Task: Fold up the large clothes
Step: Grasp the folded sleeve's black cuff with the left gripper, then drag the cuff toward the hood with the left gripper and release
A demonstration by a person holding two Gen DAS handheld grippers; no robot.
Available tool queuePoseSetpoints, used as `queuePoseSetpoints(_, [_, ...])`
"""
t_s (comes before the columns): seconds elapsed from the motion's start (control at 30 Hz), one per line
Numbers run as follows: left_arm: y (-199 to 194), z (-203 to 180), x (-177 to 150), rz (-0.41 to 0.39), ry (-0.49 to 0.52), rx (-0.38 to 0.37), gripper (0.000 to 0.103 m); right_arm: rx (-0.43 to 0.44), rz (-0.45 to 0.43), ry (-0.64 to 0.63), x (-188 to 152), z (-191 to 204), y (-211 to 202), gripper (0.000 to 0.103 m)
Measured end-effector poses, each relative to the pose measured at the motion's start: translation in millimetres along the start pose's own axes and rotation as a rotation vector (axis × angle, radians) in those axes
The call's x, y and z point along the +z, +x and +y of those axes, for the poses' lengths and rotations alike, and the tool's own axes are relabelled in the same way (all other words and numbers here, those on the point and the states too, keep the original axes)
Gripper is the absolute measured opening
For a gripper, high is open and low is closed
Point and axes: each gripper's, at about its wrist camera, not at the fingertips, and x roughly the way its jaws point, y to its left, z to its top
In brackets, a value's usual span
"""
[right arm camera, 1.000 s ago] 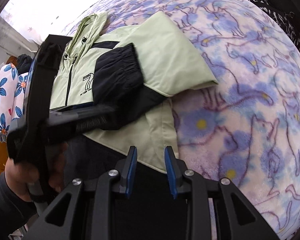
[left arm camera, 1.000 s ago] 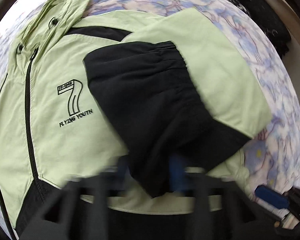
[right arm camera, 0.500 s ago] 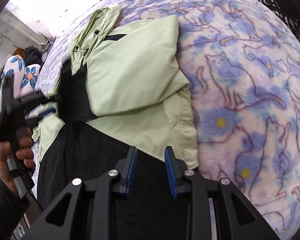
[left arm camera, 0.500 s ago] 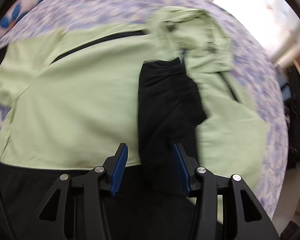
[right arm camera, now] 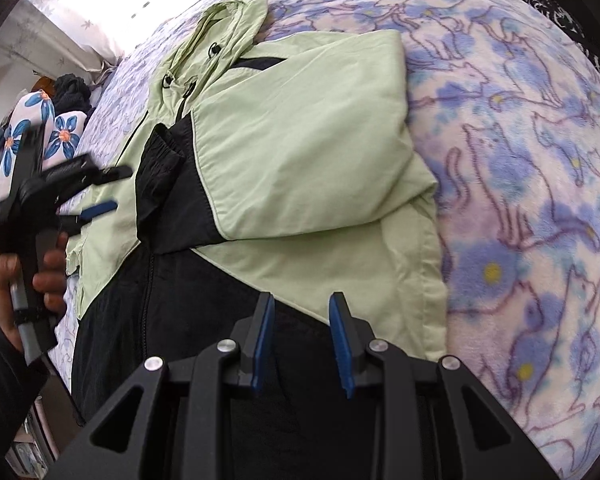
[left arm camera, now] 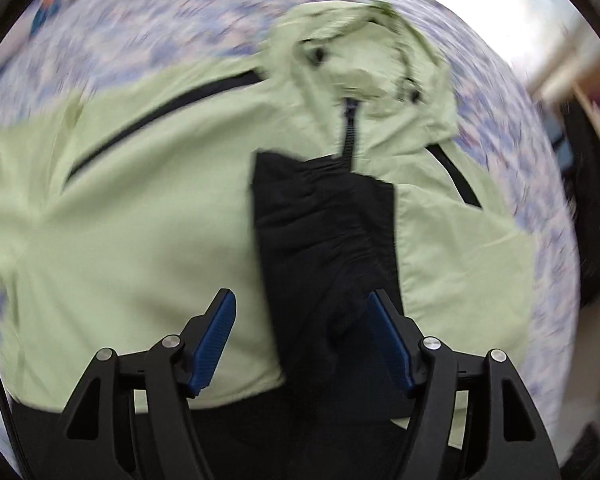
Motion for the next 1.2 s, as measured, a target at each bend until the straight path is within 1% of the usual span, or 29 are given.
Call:
queuePoseSetpoints(0.03, [4,-13,2,0.001,0.047,0.032,0.073,0.002,0.003,-0.001,1,2,2,0.028])
queuePoseSetpoints(0.07, [9,-25,3,0.005,0.085,0.059,0.075,0.003,0.007,-0.002,1,4,4,0.028])
queuePoseSetpoints(0.17, [26,-53,4,0.039,0.16,0.136,0.076,0.008,0.013,0.006,2,6,9,0.028])
queuePoseSetpoints(0.3, [55,-72,4,0.081,0.209,0.246,0.076,-0.001,0.012,0.014,4,3,11,0.028])
queuePoseSetpoints(0.37, [63,-76,5,0.087,0.219,0.286,0.081,-0.006,0.013,0.017,4,1,12,0.028])
queuePoseSetpoints(0.4, [65,-76,5,0.075,0.222,0.298,0.082,-0.01,0.013,0.019,4,-1,12,0.028])
queuePoseSetpoints(0.43, [63,-74,5,0.068,0.223,0.293,0.079,-0.014,0.013,0.021,5,-2,11,0.028])
queuePoseSetpoints(0.47, [61,-73,5,0.059,0.22,0.277,0.07,-0.017,0.011,0.022,5,-4,11,0.028])
queuePoseSetpoints(0.5, [57,-71,7,0.049,0.212,0.244,0.044,-0.019,0.009,0.023,5,-5,10,0.028])
queuePoseSetpoints(0.53, [54,-68,9,0.051,0.204,0.227,0.041,-0.023,0.006,0.025,6,-6,9,0.028])
queuePoseSetpoints(0.57, [48,-63,10,0.043,0.188,0.21,0.034,-0.025,0.004,0.029,6,-8,8,0.028])
queuePoseSetpoints(0.6, [37,-54,12,0.012,0.153,0.187,0.03,-0.025,0.002,0.031,6,-9,7,0.028])
queuePoseSetpoints(0.63, [28,-48,14,-0.012,0.13,0.175,0.029,-0.025,0.0,0.032,6,-9,6,0.028])
queuePoseSetpoints(0.67, [18,-39,15,-0.036,0.1,0.162,0.029,-0.024,-0.002,0.032,6,-9,5,0.028])
queuePoseSetpoints(0.7, [2,-22,16,-0.077,0.038,0.112,0.029,-0.021,-0.004,0.03,6,-9,4,0.028])
queuePoseSetpoints(0.73, [-8,-9,15,-0.104,-0.005,0.091,0.029,-0.018,-0.005,0.027,6,-9,4,0.028])
queuePoseSetpoints(0.8, [-28,25,12,-0.145,-0.095,0.087,0.026,-0.015,-0.004,0.02,6,-7,4,0.028])
queuePoseSetpoints(0.87, [-34,52,6,-0.144,-0.162,0.085,0.028,-0.009,0.003,0.014,5,-5,6,0.028])
queuePoseSetpoints(0.9, [-32,73,3,-0.124,-0.204,0.093,0.028,-0.009,0.008,0.01,4,-4,7,0.028])
queuePoseSetpoints(0.97, [-25,99,-4,-0.08,-0.259,0.096,0.029,-0.008,0.014,0.003,5,-1,8,0.028])
queuePoseSetpoints(1.0, [-20,114,-9,-0.049,-0.294,0.081,0.033,-0.008,0.014,-0.001,5,1,9,0.028])
queuePoseSetpoints(1.03, [-17,121,-12,-0.031,-0.308,0.064,0.043,-0.008,0.012,-0.005,6,2,8,0.028])
queuePoseSetpoints(1.07, [-14,128,-15,-0.01,-0.32,0.043,0.049,-0.008,0.009,-0.009,7,3,8,0.028])
queuePoseSetpoints(1.1, [-11,133,-17,0.002,-0.329,0.017,0.058,-0.007,0.005,-0.012,10,4,7,0.028])
queuePoseSetpoints(1.13, [-10,135,-17,0.007,-0.328,-0.005,0.061,-0.008,0.0,-0.015,11,4,6,0.028])
queuePoseSetpoints(1.2, [-7,136,-14,0.017,-0.312,-0.065,0.064,-0.007,-0.013,-0.015,17,3,2,0.028])
